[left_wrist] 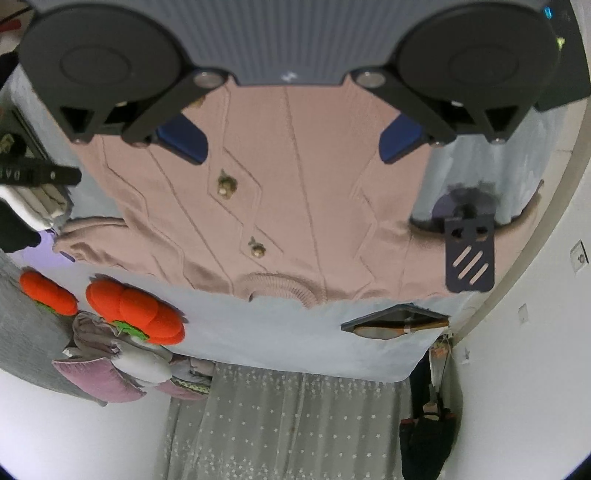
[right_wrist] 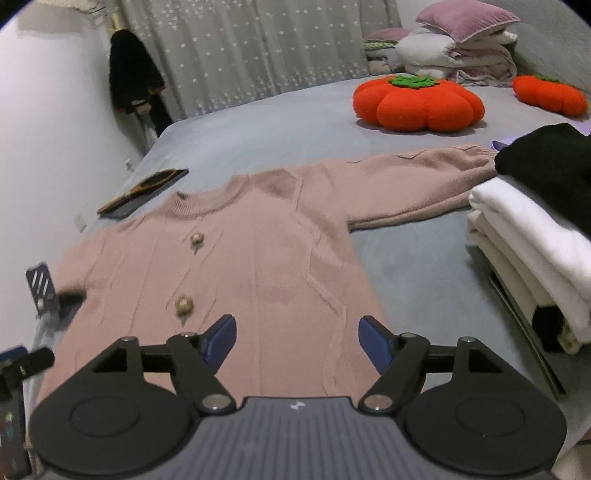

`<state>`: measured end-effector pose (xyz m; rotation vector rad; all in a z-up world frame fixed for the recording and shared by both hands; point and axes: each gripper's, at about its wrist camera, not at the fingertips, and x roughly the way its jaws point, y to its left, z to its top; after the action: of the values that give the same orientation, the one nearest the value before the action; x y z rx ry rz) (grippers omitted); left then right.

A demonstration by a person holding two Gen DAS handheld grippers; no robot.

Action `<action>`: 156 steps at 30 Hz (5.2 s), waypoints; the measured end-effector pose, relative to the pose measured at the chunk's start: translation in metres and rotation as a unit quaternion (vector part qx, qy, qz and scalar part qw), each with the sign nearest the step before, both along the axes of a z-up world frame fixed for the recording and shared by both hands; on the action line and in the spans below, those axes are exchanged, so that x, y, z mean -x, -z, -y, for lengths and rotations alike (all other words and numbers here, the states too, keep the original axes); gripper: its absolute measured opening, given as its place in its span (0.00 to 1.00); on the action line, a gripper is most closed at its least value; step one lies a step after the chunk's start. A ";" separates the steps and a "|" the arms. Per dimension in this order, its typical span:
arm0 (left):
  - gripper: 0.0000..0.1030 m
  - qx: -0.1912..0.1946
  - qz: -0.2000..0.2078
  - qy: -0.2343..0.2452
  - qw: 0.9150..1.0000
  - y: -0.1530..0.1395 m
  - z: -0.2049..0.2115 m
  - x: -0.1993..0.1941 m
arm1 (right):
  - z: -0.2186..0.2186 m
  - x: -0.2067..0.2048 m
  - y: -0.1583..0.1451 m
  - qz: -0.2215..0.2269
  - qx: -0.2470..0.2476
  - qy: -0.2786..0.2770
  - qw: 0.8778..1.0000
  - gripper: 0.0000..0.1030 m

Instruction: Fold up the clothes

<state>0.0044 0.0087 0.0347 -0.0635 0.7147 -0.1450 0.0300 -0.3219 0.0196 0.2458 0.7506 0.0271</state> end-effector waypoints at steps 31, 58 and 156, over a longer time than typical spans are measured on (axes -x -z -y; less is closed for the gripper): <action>1.00 -0.022 -0.016 -0.024 0.999 0.112 0.051 -0.133 | 0.110 -0.191 0.076 -0.043 -0.037 0.194 0.979 0.75; 1.00 0.149 -0.054 -0.055 0.986 0.070 -0.004 -0.165 | -0.041 -0.192 0.036 0.213 0.229 -0.096 0.945 0.13; 0.17 -0.022 0.103 -0.161 0.981 0.100 -0.006 -0.225 | 0.005 -0.231 0.078 0.121 0.037 -0.036 0.991 0.25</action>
<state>0.2292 0.0143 -0.0657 -0.1197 0.4916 0.1718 0.2610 -0.3271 -0.0586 0.1405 0.5182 0.0962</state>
